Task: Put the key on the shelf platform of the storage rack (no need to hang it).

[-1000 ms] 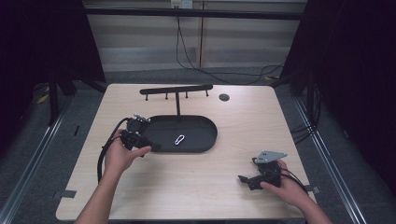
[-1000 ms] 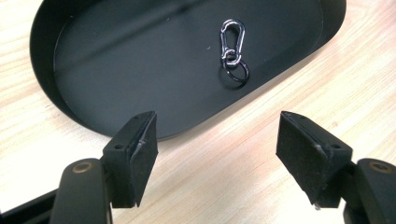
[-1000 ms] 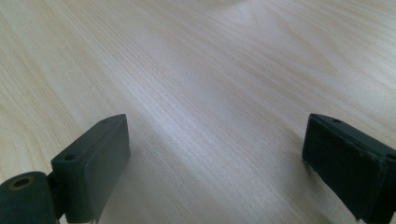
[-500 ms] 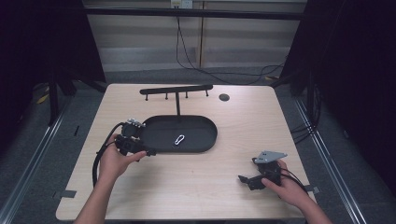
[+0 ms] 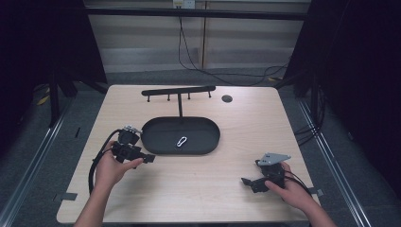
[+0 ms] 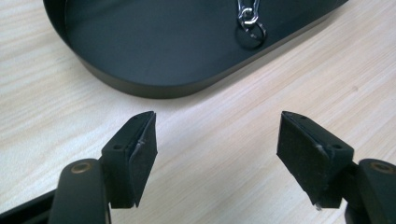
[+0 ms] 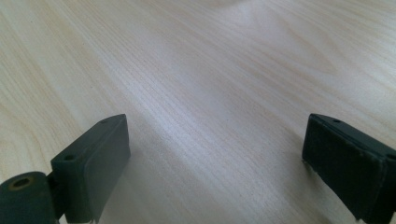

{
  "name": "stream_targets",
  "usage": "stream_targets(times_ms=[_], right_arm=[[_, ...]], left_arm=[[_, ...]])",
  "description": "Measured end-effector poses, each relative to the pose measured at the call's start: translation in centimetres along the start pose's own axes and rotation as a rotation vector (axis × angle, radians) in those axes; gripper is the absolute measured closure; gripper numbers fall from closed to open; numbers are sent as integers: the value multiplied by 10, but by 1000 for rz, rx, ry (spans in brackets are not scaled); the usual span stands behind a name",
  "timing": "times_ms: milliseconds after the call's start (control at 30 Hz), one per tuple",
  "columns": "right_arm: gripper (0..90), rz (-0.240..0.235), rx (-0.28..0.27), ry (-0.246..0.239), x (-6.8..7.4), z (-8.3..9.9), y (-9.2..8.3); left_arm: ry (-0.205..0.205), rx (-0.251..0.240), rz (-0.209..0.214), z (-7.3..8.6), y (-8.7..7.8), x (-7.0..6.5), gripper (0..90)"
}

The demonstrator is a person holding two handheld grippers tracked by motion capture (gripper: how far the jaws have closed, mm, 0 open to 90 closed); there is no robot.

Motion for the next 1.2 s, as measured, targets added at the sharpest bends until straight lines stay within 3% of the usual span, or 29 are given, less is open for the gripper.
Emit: stream_targets(times_ms=[733, 1033, 1200], right_arm=[[70, 0, 0, 0, 0, 0, 0], [70, 0, 0, 0, 0, 0, 0], [70, 0, 0, 0, 0, 0, 0]], left_arm=[[-18, 14, 0, 20, 6, 7, 287], [-11, 27, -21, 26, 9, 7, 288], [2, 59, -34, 31, 14, 8, 290]])
Point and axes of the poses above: each handheld gripper's, and its own axes: y roughly forward along the jaws, z roughly out of its underside, x roughly to its left, the point moved 1 cm from there along y, roughly forward along the jaws, and after that the axes turned 6 degrees about x, right-handed, at the moved point
